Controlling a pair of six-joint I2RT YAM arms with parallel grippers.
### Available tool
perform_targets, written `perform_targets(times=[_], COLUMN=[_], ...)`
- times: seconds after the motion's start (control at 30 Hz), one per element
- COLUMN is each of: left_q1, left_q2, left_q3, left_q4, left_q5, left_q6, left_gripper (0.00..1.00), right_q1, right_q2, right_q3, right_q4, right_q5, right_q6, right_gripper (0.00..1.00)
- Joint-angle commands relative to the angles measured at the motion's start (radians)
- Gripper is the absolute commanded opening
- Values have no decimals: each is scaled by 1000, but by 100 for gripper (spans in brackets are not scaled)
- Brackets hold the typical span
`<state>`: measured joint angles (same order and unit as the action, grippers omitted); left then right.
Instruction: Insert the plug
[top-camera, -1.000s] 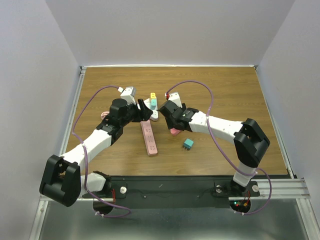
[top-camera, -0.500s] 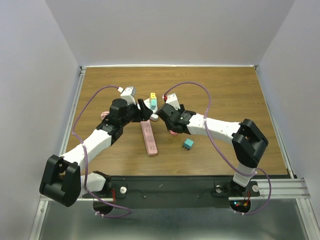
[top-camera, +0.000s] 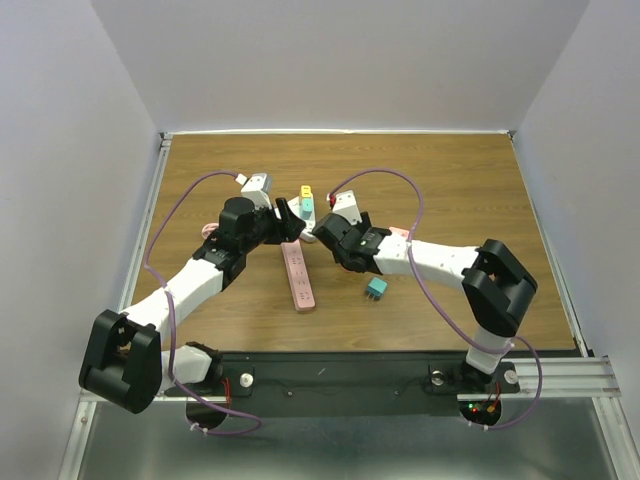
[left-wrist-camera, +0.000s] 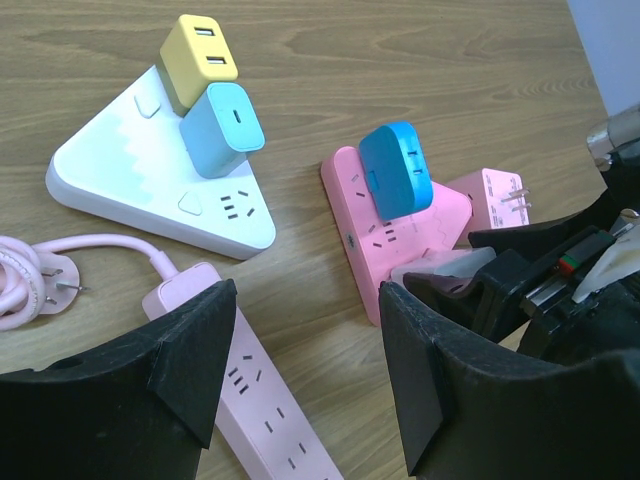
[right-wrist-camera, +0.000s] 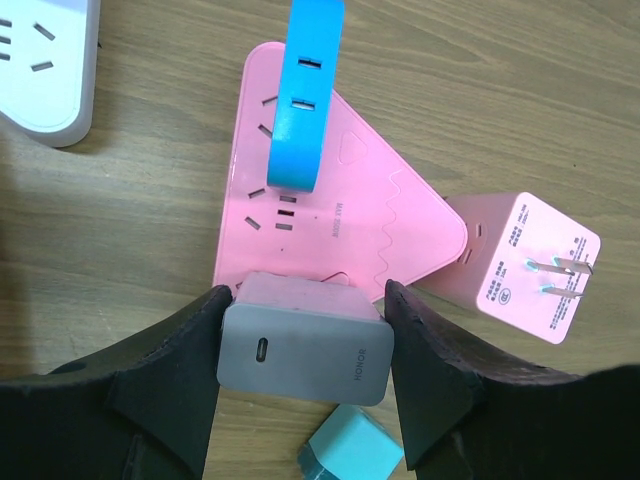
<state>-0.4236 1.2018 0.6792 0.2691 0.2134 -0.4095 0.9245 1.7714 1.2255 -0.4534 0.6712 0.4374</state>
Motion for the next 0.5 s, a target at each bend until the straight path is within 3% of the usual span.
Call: perform_targets(times=[0.0, 0.47], left_q1=[5, 5], left_q2=[-21, -25], left_q3=[-13, -13], left_q4=[45, 38], left_q5=[6, -12], left_q6=[12, 23], left_gripper=[69, 69], right_q1=[0, 0], right_q2=[48, 46], right_q3=[-80, -210], right_q4=[-93, -88], right_q5=[-62, -124], right_q6=[41, 122], right_gripper=[0, 0])
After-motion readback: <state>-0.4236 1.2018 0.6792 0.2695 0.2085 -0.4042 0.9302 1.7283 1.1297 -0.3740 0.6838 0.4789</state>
